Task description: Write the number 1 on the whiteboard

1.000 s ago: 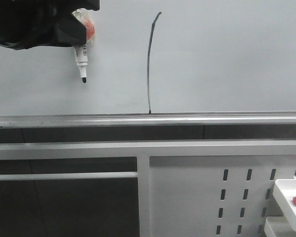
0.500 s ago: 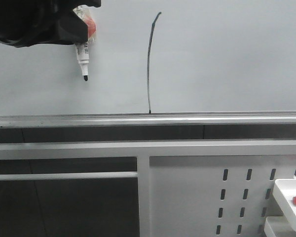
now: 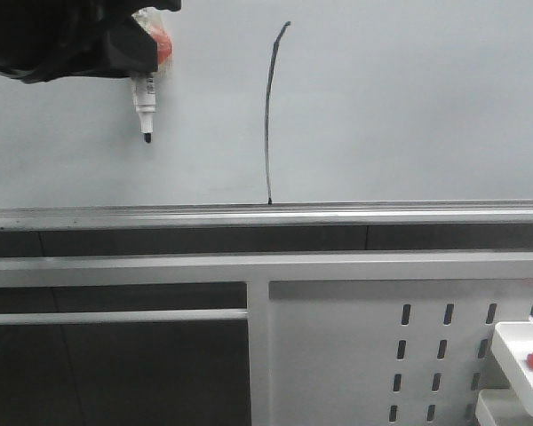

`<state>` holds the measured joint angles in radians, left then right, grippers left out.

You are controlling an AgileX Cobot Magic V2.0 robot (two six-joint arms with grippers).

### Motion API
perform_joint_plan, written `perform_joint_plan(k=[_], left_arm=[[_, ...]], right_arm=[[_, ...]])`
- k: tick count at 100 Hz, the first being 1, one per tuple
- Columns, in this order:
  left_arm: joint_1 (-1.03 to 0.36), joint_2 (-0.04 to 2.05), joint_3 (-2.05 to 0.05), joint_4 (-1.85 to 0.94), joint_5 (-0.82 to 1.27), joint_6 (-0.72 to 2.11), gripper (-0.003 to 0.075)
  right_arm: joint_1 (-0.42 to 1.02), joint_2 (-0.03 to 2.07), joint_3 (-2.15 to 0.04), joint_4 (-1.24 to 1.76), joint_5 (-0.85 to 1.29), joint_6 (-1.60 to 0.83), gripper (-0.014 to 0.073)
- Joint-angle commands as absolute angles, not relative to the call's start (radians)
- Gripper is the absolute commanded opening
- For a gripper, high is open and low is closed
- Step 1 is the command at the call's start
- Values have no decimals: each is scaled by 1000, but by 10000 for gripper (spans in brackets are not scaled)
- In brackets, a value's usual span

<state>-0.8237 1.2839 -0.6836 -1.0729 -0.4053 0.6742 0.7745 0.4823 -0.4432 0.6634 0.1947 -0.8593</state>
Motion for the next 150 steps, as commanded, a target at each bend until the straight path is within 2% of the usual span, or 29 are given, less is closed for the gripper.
perform_joint_plan(k=[1,12,41,64,95,115,142,150], left_arm=[[-816,1266,-725,-1043,-512,673,205],[-816,1266,-725,-1043,-512,673,235],[-816,1266,-725,-1043,-510,673,239],[-816,1266,-725,-1035,-488,673,405],[-816,1263,-725,-1035,-444,673,415],[-824,1241,-725,-1035,-367,675,467],[-826,1105,-674,-1074,-358,675,458],[-826,1040,-643,-1100,-359,675,402]], right_arm=[[767,484,-468,674,145,-863,-57],[767,484,-468,674,145,-863,-57],[767,484,-468,674,145,-863,-57],[767,484,-468,674,146,-863,-57],[767,484,-468,674,148,-863,-57],[767,484,-468,674,148,-863,-57],[767,477,-468,674,148,-863,-57],[767,454,-468,674,148,-863,-57]])
